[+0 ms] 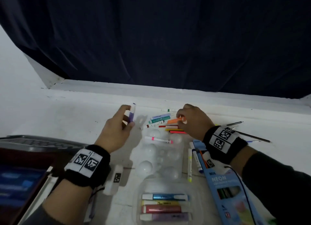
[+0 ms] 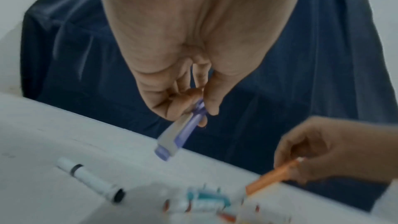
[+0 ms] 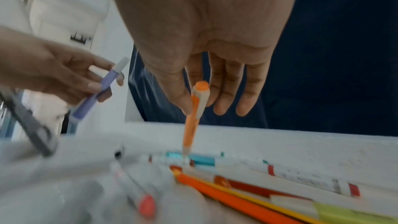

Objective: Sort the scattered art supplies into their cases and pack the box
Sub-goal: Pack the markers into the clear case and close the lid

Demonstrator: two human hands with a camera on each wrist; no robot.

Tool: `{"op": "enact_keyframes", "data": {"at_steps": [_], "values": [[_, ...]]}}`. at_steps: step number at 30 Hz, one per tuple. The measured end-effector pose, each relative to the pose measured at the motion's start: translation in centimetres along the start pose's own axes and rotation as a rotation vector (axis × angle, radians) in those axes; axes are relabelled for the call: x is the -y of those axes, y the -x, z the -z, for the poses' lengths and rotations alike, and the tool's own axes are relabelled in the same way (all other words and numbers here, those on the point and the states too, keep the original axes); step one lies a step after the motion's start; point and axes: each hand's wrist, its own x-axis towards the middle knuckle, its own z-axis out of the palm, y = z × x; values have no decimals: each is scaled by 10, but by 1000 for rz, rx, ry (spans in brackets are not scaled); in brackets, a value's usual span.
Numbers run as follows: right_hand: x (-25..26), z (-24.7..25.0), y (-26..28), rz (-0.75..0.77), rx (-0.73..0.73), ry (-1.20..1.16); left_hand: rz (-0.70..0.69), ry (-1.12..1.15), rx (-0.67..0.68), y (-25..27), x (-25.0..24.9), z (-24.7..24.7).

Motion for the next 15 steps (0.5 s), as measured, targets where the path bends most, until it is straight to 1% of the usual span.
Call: {"op": "enact_keyframes", "data": {"at_steps": [2,4,6,8,10,12,15], "values": [[11,15,21,-11,-163,-214,11,263,-27,23,-17,12],[25,28,49,-45,-268,-434,48,485,-24,51,-31,20],[40,41,78,-95,-297,-658,81,679,-7,80,-42,21],[55,50,106,-139,-290,-861,116,812,9,106,-47,18],[63,52,131,-161,-266,-1065,132,856,19,130,-49,13],[68,47,152,-196,-231,-1257,134,825,-11,152,-50,9],[71,31,176,-258,-184,-1358,159,716,-50,178,-42,2]]}}
